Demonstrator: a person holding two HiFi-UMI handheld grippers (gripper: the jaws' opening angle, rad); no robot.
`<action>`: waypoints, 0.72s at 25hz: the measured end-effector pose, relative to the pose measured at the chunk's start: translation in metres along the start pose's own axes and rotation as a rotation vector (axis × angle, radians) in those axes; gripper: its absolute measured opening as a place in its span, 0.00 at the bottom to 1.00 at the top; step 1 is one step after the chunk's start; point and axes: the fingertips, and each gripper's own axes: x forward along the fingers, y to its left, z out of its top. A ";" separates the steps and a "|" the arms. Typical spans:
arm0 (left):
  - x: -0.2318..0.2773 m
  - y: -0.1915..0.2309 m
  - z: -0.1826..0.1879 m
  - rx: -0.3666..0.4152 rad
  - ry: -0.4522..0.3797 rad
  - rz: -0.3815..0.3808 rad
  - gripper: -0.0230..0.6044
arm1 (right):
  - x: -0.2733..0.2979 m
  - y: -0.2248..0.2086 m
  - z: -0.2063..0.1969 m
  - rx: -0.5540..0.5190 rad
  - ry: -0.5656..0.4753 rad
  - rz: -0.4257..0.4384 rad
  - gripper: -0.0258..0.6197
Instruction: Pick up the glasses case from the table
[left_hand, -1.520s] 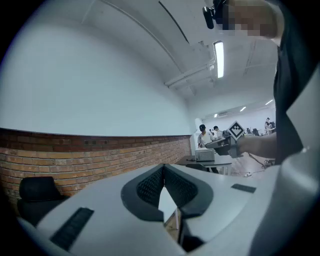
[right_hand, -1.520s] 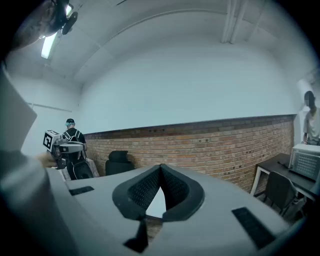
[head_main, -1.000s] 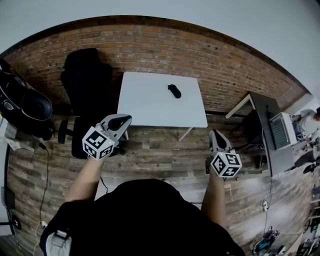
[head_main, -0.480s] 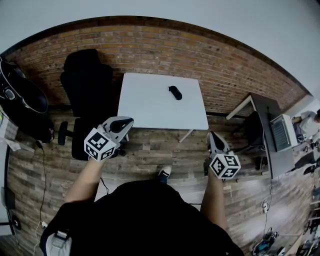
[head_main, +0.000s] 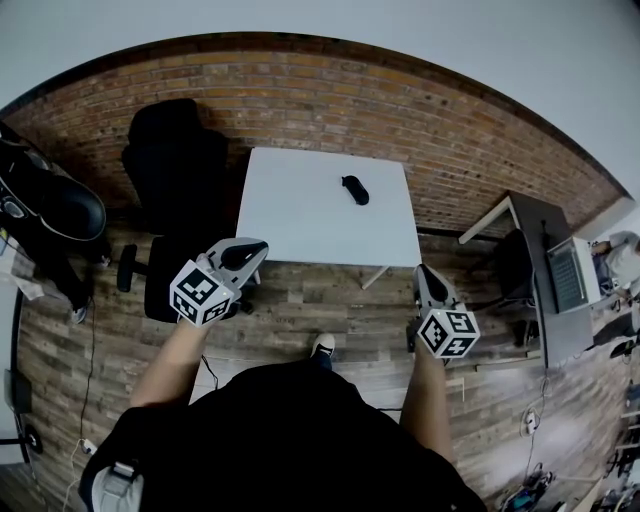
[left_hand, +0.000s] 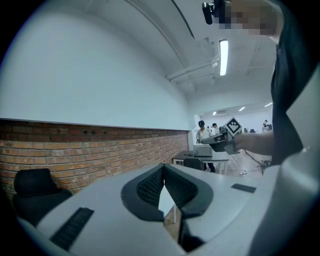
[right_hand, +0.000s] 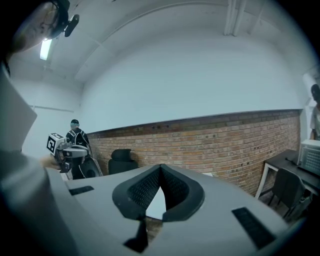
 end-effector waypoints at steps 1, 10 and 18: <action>0.003 0.002 -0.001 -0.002 0.003 0.001 0.05 | 0.004 -0.003 -0.001 0.002 0.001 0.002 0.06; 0.036 0.010 -0.011 -0.008 0.052 0.005 0.05 | 0.029 -0.033 -0.009 0.021 0.010 0.013 0.06; 0.074 0.020 -0.015 -0.015 0.072 0.003 0.05 | 0.053 -0.065 -0.010 0.029 0.026 0.021 0.06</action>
